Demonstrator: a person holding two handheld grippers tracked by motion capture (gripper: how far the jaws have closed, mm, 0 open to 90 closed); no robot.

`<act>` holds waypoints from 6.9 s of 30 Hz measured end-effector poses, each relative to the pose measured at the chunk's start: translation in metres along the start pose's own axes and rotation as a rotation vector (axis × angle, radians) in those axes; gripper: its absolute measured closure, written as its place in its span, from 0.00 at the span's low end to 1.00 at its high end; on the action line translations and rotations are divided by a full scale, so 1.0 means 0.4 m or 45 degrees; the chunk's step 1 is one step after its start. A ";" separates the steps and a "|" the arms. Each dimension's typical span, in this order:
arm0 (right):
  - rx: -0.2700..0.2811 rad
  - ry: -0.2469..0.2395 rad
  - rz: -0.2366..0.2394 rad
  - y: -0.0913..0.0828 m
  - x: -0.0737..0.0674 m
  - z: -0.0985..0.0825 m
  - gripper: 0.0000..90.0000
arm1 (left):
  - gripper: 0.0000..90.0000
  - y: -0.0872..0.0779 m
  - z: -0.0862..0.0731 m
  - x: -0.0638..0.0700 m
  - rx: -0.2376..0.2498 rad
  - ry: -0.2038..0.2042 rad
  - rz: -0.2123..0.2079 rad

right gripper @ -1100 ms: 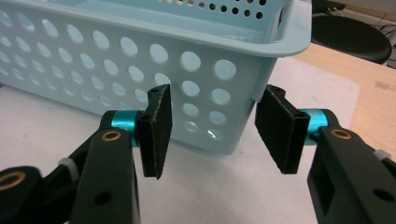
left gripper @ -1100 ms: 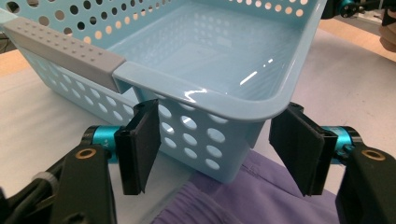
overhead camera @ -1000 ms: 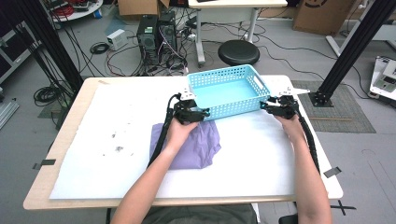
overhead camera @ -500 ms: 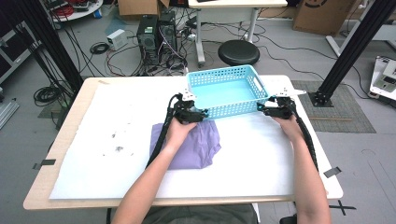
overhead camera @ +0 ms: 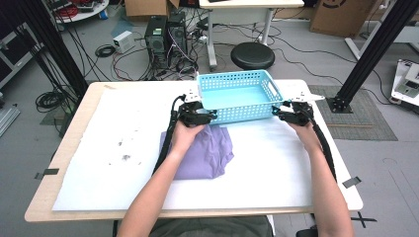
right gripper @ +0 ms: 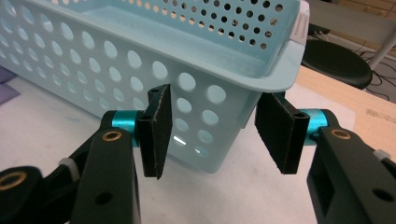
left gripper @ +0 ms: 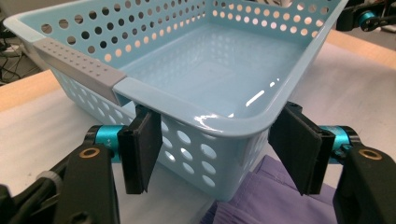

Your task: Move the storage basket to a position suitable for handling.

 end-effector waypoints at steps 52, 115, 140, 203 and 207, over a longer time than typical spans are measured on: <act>0.055 0.012 -0.041 0.075 -0.267 0.069 0.55 | 0.37 -0.165 -0.070 -0.204 -0.004 -0.006 -0.090; -0.136 0.035 0.196 0.077 -0.650 -0.056 0.35 | 0.36 -0.444 -0.356 -0.076 -0.221 -0.081 0.114; -0.357 0.141 0.207 0.124 -0.638 -0.071 0.80 | 0.67 -0.424 -0.360 -0.044 -0.313 -0.048 0.097; -0.324 0.194 0.196 -0.153 -0.652 -0.220 0.95 | 0.90 -0.433 -0.351 0.211 -0.317 0.128 -0.269; -0.326 0.192 0.201 -0.159 -0.657 -0.223 0.95 | 0.90 -0.436 -0.352 0.213 -0.318 0.131 -0.275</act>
Point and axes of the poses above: each handheld gripper's, and its own axes: y roughly forward along the jaws, z roughly out of its top, x roughly to its right, the point moved 6 cm from there along y, roughly forward along the jaws, and after that the axes turned 14 degrees about z, right-handed, at the moved point
